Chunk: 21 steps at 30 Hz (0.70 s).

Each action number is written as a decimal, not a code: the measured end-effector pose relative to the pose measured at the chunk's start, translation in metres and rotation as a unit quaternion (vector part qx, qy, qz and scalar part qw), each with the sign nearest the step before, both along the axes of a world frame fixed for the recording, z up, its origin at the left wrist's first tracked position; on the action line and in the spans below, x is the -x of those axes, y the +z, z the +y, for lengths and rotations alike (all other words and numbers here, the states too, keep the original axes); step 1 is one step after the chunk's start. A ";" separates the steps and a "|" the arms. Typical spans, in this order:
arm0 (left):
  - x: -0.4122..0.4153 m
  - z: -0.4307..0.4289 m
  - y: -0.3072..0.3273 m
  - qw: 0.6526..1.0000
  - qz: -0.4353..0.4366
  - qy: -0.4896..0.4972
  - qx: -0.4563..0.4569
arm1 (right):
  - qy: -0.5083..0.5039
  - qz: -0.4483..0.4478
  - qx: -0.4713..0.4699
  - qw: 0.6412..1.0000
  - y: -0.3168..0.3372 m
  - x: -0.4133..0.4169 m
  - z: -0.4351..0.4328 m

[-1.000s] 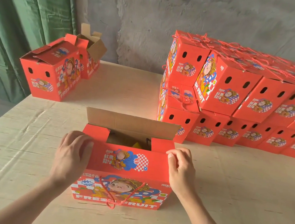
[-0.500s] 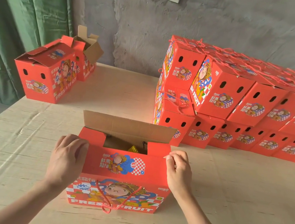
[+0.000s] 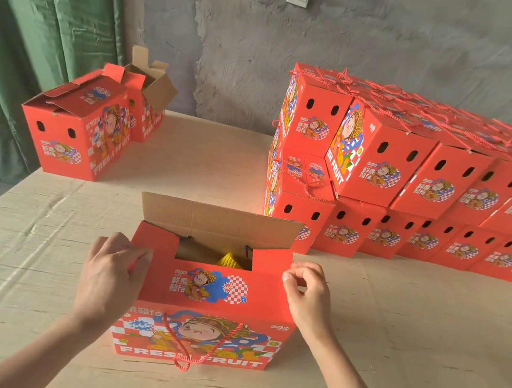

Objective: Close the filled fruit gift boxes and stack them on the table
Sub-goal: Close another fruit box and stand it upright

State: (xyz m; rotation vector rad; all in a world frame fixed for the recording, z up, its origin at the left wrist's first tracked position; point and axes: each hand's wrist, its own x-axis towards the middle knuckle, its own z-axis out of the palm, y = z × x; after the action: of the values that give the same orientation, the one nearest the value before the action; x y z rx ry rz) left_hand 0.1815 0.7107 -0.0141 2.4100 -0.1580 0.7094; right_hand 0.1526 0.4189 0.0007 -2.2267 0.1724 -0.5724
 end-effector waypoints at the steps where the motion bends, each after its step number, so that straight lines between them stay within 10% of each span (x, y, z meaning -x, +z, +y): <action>1: -0.001 0.001 0.001 1.000 0.005 -0.002 -0.009 | 0.000 0.016 -0.002 1.000 0.001 -0.002 -0.001; 15: -0.023 -0.002 0.016 0.992 0.124 0.018 0.001 | -0.027 0.139 -0.133 0.981 0.001 -0.013 -0.006; 21: -0.024 -0.004 0.016 0.961 0.235 0.047 0.137 | 0.048 0.177 -0.279 0.943 0.008 -0.015 -0.005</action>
State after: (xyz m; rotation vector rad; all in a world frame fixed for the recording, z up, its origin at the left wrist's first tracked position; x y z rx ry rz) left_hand 0.2050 0.7063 0.0016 2.2522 0.2356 0.1658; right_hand 0.1680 0.4140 0.0087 -1.7477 0.3601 -0.0428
